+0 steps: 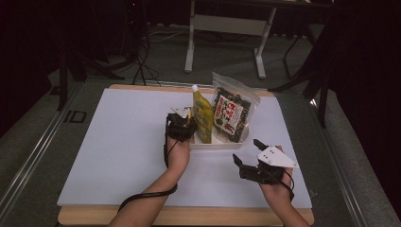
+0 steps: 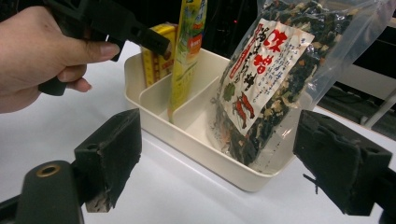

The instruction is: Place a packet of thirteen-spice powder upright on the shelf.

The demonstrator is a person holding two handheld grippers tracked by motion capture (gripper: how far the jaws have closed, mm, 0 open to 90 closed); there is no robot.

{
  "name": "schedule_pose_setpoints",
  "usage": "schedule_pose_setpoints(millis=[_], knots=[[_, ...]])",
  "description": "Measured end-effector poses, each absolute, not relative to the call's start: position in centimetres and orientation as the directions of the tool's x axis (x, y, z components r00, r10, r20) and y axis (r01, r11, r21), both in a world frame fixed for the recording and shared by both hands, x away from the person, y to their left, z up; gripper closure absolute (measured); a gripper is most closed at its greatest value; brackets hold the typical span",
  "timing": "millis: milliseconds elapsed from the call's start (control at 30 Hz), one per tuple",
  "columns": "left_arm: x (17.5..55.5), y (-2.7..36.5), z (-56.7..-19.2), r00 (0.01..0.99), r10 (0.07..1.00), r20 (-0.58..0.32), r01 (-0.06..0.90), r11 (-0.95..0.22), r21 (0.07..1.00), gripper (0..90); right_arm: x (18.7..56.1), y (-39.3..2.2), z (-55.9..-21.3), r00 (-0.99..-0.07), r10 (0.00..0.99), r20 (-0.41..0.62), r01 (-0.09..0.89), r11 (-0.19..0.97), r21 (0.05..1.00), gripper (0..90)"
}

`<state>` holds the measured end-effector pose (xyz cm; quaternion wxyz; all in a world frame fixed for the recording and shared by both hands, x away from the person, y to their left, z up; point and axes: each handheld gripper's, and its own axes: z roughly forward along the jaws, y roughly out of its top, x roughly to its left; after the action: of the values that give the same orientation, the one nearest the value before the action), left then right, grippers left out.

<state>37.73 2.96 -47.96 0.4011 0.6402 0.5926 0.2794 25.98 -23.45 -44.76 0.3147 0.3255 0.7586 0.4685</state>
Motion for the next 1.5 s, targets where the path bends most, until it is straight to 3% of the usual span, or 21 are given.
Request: schedule_pose_setpoints(millis=[400, 533, 767, 867, 1267, 1500], knots=[[36.6, 3.6, -46.2, 0.229, 0.969, -0.092, 0.498, -0.035, 0.867, 35.3, 25.9, -23.6, -44.6, -0.602, 0.786, -0.140, 0.198, 0.318, 0.927, 14.3], [36.0, 4.2, -45.7, 0.328, 0.936, -0.130, 0.499, -0.054, 0.865, 18.4, 26.1, -23.8, -44.5, -0.614, 0.783, -0.095, 0.217, 0.283, 0.934, 15.2], [35.1, 5.2, -44.9, 0.397, 0.903, -0.166, 0.487, -0.054, 0.872, 11.0, 26.2, -24.0, -44.5, -0.607, 0.790, -0.092, 0.224, 0.280, 0.933, 14.1], [34.6, 5.7, -44.8, 0.432, 0.889, -0.155, 0.455, -0.066, 0.888, 1.7, 26.2, -24.1, -44.4, -0.625, 0.779, -0.061, 0.228, 0.256, 0.939, 13.6], [31.8, 8.2, -44.8, 0.559, 0.816, -0.147, 0.405, -0.114, 0.907, 1.0, 26.7, -25.0, -44.3, -0.601, 0.799, -0.015, 0.257, 0.211, 0.943, 13.7], [29.7, 9.4, -44.7, 0.650, 0.748, -0.134, 0.351, -0.139, 0.926, 1.0, 26.2, -24.6, -44.5, -0.602, 0.796, -0.063, 0.224, 0.244, 0.944, 11.6]])
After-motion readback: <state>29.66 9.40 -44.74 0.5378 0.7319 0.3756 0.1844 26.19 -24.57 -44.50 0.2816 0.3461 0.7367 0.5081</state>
